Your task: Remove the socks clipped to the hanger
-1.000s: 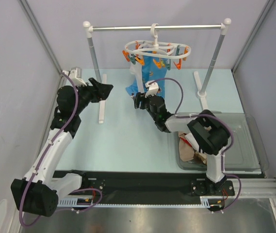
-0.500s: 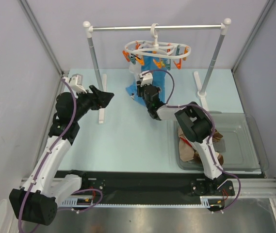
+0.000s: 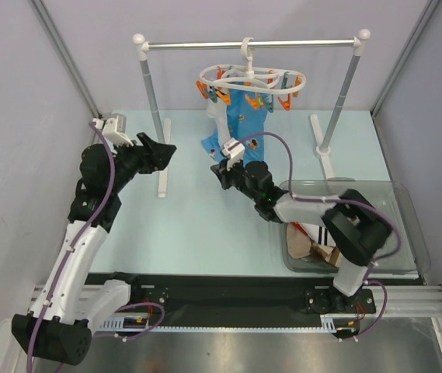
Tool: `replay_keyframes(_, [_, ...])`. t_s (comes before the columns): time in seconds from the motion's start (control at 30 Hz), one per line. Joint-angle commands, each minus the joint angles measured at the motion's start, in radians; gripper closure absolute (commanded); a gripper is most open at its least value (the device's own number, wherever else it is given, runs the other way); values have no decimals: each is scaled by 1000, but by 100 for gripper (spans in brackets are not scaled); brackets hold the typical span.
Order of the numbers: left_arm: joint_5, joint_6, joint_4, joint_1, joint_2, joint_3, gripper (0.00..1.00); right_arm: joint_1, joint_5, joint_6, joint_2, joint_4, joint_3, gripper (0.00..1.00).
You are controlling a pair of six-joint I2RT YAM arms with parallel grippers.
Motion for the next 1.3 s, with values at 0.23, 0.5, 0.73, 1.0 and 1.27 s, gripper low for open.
replay_keyframes(0.23, [7,36,-69,2,0,107,26,16,11,66,-242,8,-177,86])
replay_keyframes(0.5, [44,41,-23,2,9,35,26,-87,94,74,-5,13,47,34])
replay_keyframes(0.73, [75,105,-27,1,15,24,26,-177,51,34,246,-73,343,19])
replay_keyframes(1.0, [95,122,-36,1,26,35,26,-217,22,-27,486,-185,691,27])
replay_keyframes(1.27, [92,108,-30,-1,22,38,26,-186,-68,-49,411,-161,609,86])
